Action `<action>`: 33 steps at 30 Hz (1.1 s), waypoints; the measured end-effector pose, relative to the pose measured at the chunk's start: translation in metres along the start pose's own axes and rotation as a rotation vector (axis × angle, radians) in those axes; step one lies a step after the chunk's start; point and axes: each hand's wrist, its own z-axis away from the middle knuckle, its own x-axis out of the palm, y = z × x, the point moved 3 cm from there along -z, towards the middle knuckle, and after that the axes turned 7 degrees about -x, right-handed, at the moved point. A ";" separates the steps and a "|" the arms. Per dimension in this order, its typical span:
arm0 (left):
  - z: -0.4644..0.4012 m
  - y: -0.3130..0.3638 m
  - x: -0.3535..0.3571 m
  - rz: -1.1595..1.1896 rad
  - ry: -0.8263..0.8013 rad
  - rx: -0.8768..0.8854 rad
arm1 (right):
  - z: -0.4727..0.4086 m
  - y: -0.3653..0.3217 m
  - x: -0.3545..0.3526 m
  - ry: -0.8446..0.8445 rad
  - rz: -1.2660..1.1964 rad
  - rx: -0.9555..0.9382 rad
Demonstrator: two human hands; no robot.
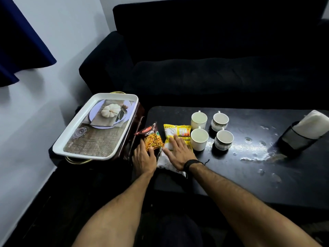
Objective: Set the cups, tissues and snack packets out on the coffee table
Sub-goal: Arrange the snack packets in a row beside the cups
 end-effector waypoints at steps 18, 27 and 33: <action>0.004 0.002 0.007 -0.105 0.028 0.117 | -0.058 -0.040 -0.017 0.351 -0.091 0.164; 0.002 0.001 0.009 -0.100 0.032 0.113 | -0.082 -0.004 -0.053 0.564 -1.066 0.519; 0.003 0.004 0.008 -0.111 0.011 0.100 | -0.062 -0.017 -0.045 0.722 -0.252 0.205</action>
